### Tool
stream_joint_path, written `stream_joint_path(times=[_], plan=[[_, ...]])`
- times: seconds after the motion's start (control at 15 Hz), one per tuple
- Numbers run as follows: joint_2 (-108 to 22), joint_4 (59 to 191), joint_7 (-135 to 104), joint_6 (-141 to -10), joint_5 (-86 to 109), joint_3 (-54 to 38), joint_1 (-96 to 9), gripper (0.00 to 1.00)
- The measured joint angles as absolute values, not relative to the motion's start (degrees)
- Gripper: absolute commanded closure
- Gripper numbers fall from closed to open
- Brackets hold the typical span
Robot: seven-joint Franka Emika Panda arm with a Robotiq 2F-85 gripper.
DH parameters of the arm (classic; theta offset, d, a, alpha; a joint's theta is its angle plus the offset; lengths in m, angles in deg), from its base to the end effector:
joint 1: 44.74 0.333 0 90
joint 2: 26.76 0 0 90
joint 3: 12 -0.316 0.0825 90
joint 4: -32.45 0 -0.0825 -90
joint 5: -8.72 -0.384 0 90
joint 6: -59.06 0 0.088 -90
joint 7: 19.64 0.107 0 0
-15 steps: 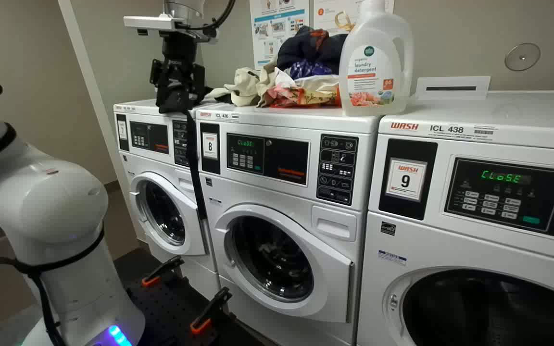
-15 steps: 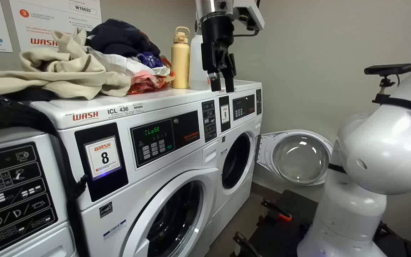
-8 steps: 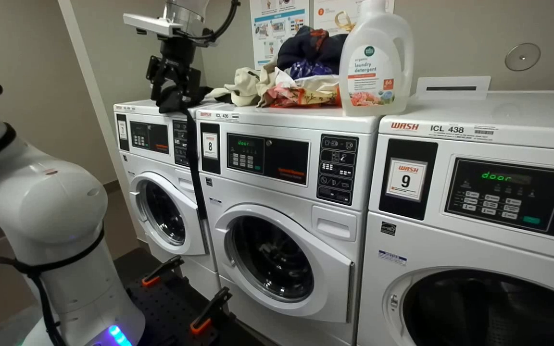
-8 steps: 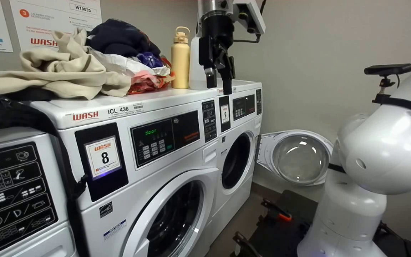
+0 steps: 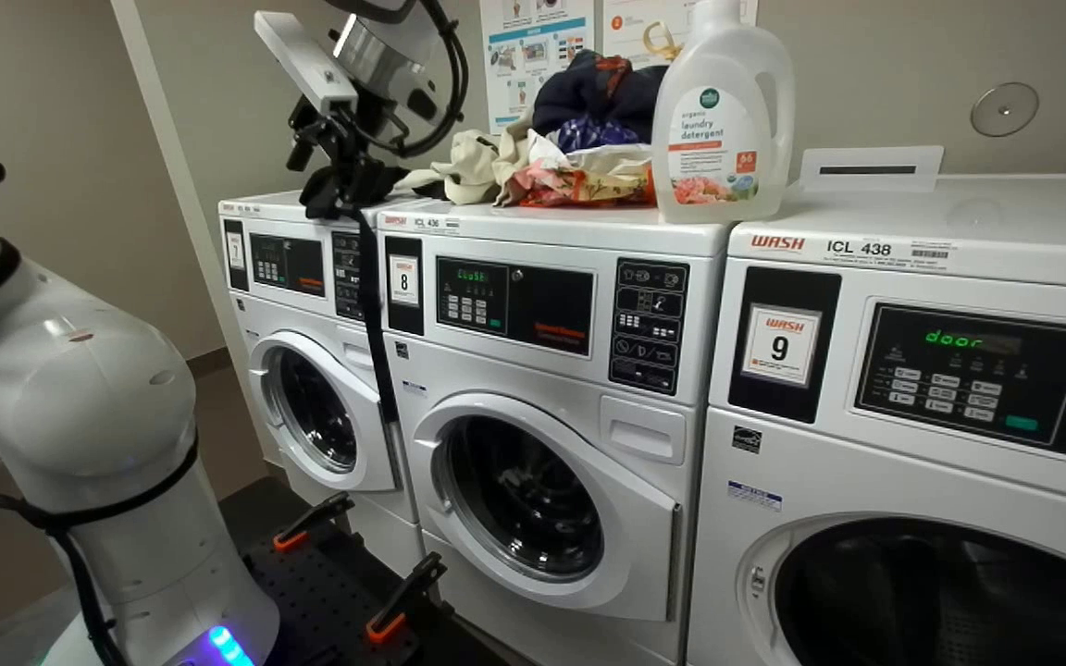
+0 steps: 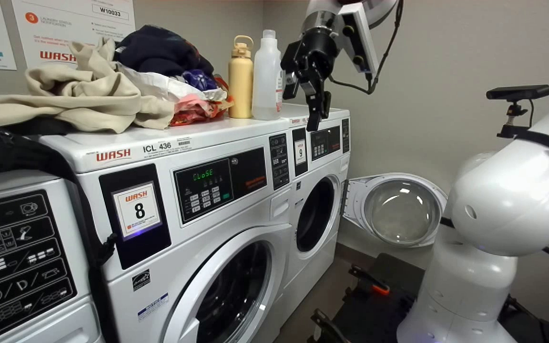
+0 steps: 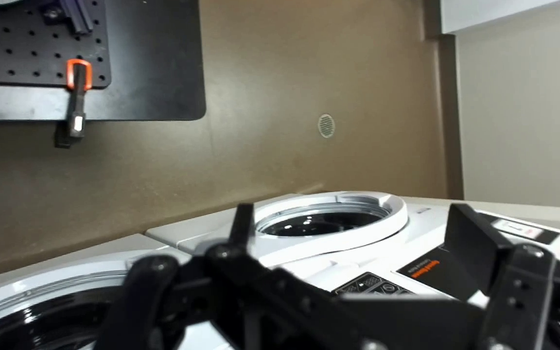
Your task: Open the object from the washing machine
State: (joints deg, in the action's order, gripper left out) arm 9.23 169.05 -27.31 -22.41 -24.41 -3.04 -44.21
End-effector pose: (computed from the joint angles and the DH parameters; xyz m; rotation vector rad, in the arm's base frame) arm 0.3296 0.0076 0.5398 -2.4154 -0.0233 0.3109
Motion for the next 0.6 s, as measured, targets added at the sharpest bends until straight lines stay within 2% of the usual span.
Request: stream_joint_path(times=[0.6], plan=[[13.3, 184.7, -34.4, -22.4, -40.3, 5.9, -56.3, 0.0]])
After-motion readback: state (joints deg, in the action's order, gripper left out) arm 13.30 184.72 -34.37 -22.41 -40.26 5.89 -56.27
